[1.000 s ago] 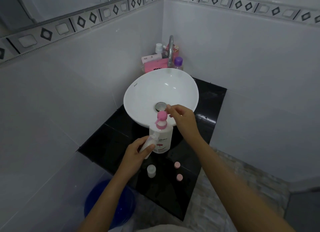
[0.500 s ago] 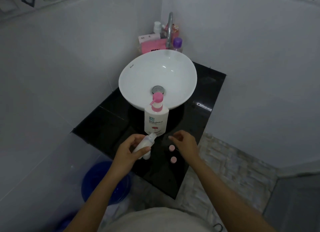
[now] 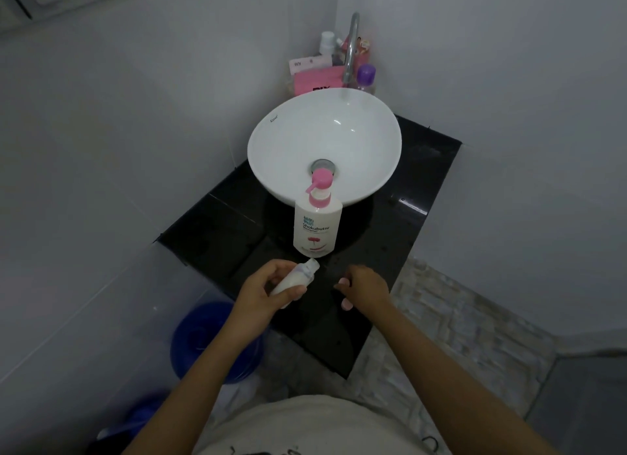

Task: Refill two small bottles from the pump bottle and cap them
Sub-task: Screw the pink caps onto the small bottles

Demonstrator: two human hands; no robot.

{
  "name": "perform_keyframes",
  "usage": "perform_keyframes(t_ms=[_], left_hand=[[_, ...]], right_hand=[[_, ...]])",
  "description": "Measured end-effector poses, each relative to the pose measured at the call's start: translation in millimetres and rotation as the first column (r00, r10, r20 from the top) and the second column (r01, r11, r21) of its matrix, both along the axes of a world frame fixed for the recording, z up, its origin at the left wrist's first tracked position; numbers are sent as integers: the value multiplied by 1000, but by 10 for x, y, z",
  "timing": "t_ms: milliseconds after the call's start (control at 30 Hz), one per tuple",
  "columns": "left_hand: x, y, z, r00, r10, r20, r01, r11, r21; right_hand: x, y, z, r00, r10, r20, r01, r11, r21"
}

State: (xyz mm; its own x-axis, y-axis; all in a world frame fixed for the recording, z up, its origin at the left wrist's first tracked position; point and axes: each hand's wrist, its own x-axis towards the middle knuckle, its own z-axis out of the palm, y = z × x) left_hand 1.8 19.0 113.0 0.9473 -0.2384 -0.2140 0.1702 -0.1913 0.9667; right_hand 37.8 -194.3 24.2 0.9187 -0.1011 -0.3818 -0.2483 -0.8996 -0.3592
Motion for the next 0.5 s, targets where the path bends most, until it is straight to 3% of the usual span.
perform_keyframes(t_ms=[133, 200, 267, 333, 400, 500], left_hand=[[3, -12, -20, 1000, -1, -1, 1, 1000, 18], [5, -12, -26, 1000, 3, -4, -3, 1000, 12], [8, -5, -28, 1000, 3, -1, -3, 1000, -4], [14, 4, -29, 1000, -4, 2, 4, 1000, -10], [28, 10, -30, 1000, -20, 1, 20, 1000, 5], [53, -17, -15, 998, -57, 11, 57, 998, 25]], right_hand=[[2, -16, 22, 996, -58, -71, 61, 997, 38], [7, -39, 59, 985, -172, -3, 170, 970, 174], [-7, -45, 230, 944, -330, 16, 289, 848, 444], [-49, -43, 520, 919, -392, -38, 310, 661, 684], [-130, -52, 837, 938, -345, -26, 223, 545, 808], [-273, -62, 1156, 964, -261, 44, 95, 497, 863]])
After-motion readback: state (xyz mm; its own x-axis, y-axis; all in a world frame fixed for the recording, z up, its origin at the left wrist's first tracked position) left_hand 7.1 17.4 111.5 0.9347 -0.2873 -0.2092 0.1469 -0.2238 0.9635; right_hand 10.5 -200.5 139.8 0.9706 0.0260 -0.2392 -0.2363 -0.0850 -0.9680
